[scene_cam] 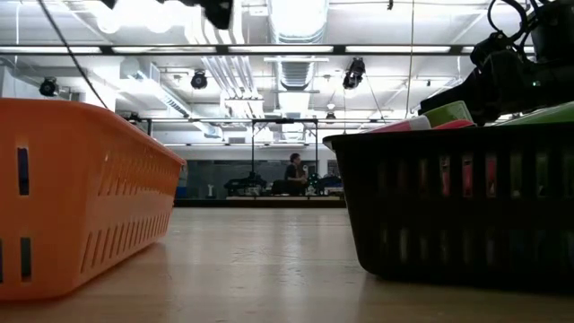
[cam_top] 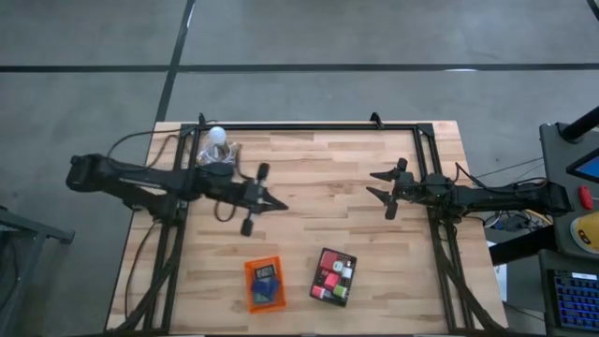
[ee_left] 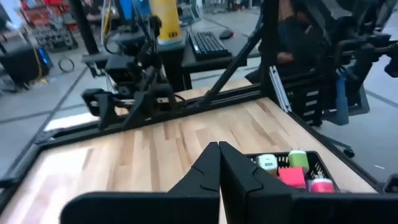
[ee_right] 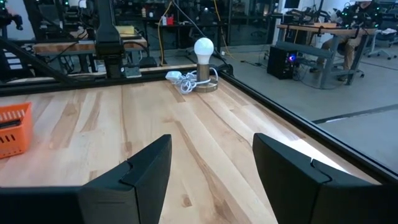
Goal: Pick & Place Office items
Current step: Return to Home Position
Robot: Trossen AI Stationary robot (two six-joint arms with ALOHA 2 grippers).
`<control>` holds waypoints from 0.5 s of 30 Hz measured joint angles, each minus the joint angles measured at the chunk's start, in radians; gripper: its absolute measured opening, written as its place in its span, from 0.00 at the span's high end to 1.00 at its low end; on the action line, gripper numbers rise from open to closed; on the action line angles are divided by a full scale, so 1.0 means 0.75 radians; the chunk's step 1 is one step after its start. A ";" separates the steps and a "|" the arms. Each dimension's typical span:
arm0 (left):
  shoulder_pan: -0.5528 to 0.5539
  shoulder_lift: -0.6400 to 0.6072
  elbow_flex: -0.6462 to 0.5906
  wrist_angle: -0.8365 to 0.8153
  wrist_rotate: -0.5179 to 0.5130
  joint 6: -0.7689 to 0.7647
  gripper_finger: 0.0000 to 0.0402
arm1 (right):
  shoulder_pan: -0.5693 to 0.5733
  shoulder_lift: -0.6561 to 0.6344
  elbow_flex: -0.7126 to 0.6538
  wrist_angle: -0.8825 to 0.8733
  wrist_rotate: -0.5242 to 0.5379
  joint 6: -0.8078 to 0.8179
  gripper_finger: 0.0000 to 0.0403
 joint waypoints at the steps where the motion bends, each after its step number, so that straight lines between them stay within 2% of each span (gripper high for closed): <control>1: 0.000 -0.048 -0.031 -0.003 0.003 0.016 1.00 | 0.001 -0.001 0.000 0.000 0.001 0.000 0.46; 6: 0.003 -0.315 -0.263 0.067 -0.036 0.027 1.00 | 0.000 -0.001 0.000 -0.001 0.000 0.000 0.46; 9: 0.003 -0.457 -0.458 0.224 -0.091 0.061 1.00 | 0.000 0.000 0.000 -0.009 0.000 0.000 0.46; 13: 0.007 -0.634 -0.698 0.494 -0.095 0.210 1.00 | 0.000 0.000 0.000 -0.009 0.001 0.000 0.46; 15: 0.010 -0.716 -0.783 0.537 -0.099 0.243 1.00 | 0.000 -0.001 0.000 -0.009 0.001 0.001 0.46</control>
